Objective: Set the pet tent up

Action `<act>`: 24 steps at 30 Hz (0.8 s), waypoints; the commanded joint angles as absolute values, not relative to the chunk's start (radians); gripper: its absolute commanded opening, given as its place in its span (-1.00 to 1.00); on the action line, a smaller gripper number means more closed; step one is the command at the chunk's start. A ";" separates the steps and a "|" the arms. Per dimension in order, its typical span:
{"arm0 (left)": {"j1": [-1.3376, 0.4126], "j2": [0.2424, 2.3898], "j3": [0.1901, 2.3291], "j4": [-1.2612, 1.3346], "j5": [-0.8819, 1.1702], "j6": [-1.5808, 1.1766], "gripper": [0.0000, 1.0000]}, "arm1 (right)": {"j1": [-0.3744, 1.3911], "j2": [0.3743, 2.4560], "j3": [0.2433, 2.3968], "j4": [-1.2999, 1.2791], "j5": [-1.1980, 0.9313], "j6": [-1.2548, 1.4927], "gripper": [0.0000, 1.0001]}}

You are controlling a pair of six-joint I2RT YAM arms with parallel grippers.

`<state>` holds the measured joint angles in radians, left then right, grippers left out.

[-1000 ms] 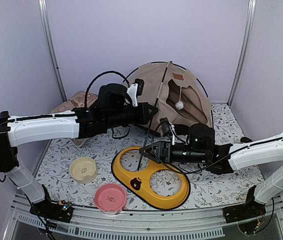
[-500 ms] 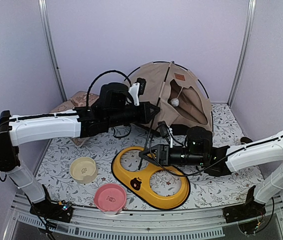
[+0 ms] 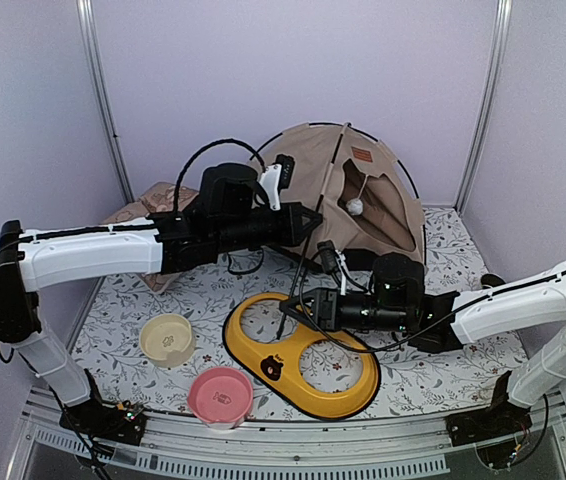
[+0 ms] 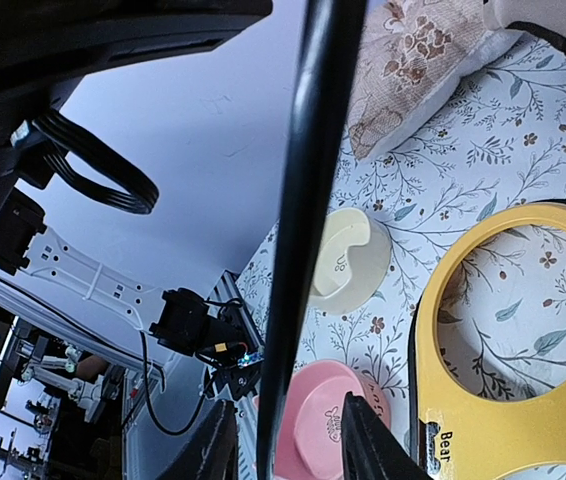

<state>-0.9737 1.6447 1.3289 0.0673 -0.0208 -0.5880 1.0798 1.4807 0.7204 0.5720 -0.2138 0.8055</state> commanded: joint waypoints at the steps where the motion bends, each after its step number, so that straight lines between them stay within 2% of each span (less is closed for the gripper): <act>1: -0.992 1.646 1.373 0.119 0.001 -0.570 -1.00 | 1.081 1.490 0.747 0.547 -0.198 0.771 -0.27; 13: -0.992 1.659 1.380 0.131 0.059 -0.576 -1.00 | 1.081 1.513 0.791 0.475 -0.252 0.733 -0.33; 15: -0.992 1.660 1.379 0.142 0.073 -0.580 -1.00 | 1.081 1.526 0.804 0.463 -0.260 0.730 -0.43; 21: -0.989 1.639 1.365 0.120 0.050 -0.543 -1.00 | 1.081 1.504 0.813 0.437 -0.261 0.724 -0.94; 22: -0.988 1.630 1.359 0.110 0.045 -0.529 -0.97 | 1.081 1.493 0.815 0.428 -0.261 0.721 -1.00; 24: -0.986 1.600 1.333 0.097 0.030 -0.503 -0.61 | 1.081 1.472 0.822 0.406 -0.264 0.711 -1.00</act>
